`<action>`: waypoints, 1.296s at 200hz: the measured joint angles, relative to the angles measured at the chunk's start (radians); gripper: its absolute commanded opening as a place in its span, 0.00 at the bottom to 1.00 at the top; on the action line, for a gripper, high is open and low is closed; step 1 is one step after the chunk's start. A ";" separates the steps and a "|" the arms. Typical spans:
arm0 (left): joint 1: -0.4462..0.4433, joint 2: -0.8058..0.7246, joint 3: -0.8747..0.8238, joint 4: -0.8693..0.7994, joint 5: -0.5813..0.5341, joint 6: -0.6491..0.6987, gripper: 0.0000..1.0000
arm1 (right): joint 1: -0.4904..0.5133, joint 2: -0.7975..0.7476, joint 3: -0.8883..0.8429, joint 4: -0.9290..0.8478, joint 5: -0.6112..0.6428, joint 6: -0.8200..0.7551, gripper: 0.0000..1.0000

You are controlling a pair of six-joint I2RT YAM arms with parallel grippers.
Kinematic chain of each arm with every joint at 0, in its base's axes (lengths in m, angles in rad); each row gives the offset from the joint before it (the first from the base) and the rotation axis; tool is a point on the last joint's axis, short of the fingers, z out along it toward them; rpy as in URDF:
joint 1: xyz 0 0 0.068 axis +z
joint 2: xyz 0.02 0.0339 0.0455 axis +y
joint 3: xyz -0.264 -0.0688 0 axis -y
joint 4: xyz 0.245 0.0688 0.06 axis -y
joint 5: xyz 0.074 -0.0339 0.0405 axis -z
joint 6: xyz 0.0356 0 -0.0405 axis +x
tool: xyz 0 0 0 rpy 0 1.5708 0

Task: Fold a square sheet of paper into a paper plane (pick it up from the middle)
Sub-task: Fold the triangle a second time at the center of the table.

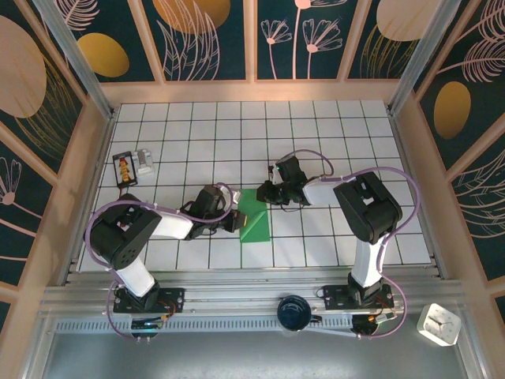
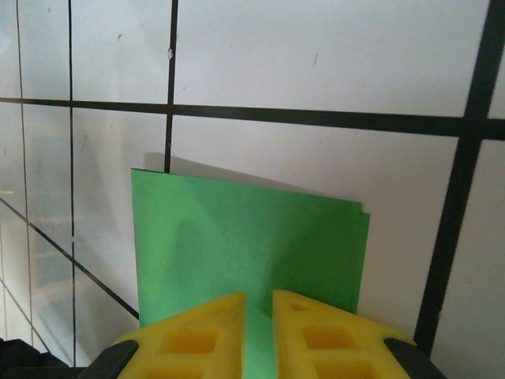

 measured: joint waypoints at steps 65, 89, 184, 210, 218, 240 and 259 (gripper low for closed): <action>0.001 0.002 0.003 -0.002 0.005 -0.019 0.00 | 0.003 -0.117 -0.066 -0.053 0.053 -0.020 0.16; 0.003 0.003 0.005 -0.002 0.010 -0.023 0.00 | 0.030 -0.198 -0.134 -0.048 0.065 -0.008 0.13; 0.005 0.007 0.020 -0.022 0.015 -0.037 0.00 | 0.193 -0.277 -0.342 0.075 0.072 0.150 0.05; 0.005 0.008 0.029 -0.035 0.015 -0.037 0.00 | 0.195 -0.276 -0.351 0.078 0.084 0.157 0.04; 0.005 0.008 0.032 -0.040 0.015 -0.037 0.00 | 0.195 -0.276 -0.351 0.078 0.088 0.157 0.03; 0.005 0.010 0.044 -0.053 0.007 -0.037 0.00 | 0.196 -0.275 -0.351 0.077 0.095 0.155 0.03; 0.005 0.012 0.056 -0.067 0.002 -0.037 0.00 | 0.196 -0.275 -0.351 0.077 0.098 0.148 0.03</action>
